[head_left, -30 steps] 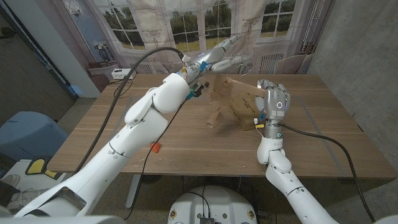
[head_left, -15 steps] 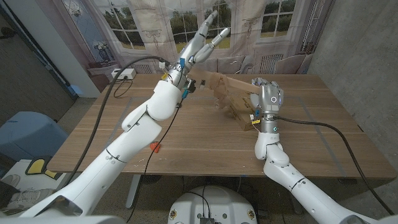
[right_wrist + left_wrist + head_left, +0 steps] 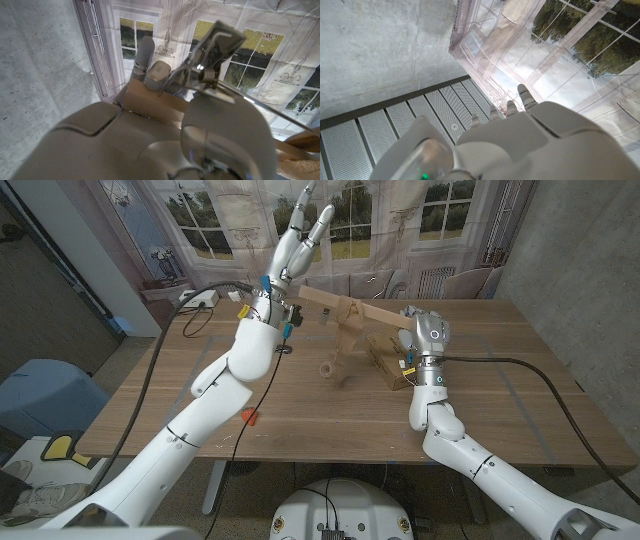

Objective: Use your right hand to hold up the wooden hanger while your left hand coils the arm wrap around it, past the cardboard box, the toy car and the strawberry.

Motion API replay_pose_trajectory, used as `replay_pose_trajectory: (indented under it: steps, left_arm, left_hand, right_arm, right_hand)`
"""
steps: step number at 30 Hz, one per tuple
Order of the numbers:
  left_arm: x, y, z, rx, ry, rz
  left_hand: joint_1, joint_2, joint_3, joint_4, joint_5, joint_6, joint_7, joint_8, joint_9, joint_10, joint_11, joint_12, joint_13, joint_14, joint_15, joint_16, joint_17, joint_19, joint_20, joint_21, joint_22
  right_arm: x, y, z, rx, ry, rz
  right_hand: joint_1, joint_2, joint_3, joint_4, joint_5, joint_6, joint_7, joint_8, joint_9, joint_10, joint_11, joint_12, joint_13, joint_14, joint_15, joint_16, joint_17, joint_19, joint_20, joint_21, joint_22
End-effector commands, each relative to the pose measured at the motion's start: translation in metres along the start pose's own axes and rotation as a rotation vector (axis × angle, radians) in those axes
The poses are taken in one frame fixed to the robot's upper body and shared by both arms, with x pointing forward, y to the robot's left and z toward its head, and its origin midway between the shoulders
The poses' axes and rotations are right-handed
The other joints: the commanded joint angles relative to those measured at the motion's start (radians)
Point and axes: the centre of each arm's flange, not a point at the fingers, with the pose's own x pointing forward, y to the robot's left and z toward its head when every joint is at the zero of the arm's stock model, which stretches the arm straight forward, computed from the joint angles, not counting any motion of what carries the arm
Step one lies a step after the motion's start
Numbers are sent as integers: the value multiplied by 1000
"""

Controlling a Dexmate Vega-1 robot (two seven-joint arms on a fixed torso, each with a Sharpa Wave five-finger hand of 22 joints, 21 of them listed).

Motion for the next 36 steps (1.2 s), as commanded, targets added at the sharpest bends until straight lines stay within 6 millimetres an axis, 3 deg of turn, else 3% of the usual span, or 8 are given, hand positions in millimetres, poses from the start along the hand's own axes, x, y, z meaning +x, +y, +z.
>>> replay_pose_trajectory:
  steps: [1, 9, 24, 36]
  left_arm:
    - [-9, 15, -10, -59, -47, 51]
    - [-8, 14, -14, -76, -44, 12]
    - [-7, 11, -17, -78, -41, -34]
    - [-7, 6, -13, -72, -52, -71]
  left_hand:
    - [-11, -1, -2, 5, 10, 10, -5, 6, 0, -66, -4, 10, -13, -99, -13, 11, -5, -212, -2, -2, 2]
    - [-14, -1, -5, 5, 12, 17, -7, 5, 0, -55, 4, 11, -29, -87, -15, 11, -12, -191, -3, -3, 2]
    - [-12, -1, -6, 2, 16, 20, -7, 3, 0, -53, 15, 9, -49, -68, -16, 12, -17, -168, -2, -7, 1]
    - [-10, -1, -7, 0, 17, 18, -2, 1, 0, -55, 24, 7, -59, -60, -17, 11, -19, -157, -1, -11, 1]
  right_arm:
    - [11, 11, -9, 1, 49, 154]
    - [16, 16, -23, -41, 85, 220]
    - [18, 17, -53, -187, 127, 364]
    - [24, 25, -71, -257, 182, 502]
  right_hand:
    - [0, 4, 7, 2, 8, 0, 5, 7, 2, -23, -10, -7, -1, -11, -22, 3, 43, -10, -136, 3, 4]
    - [-7, -7, -1, 6, 14, -24, 0, 2, 3, -48, 0, -6, 4, -33, -21, 2, 44, -48, -132, -1, 10]
    - [-20, -8, -13, 18, 28, -44, -8, 2, 10, -91, -7, -22, -11, -66, -21, 1, 43, -82, -127, -6, 2]
    - [-30, -12, -24, 24, 43, -58, -16, -2, 6, -111, 5, -50, -31, -102, -21, -2, 43, -114, -122, -16, -20]
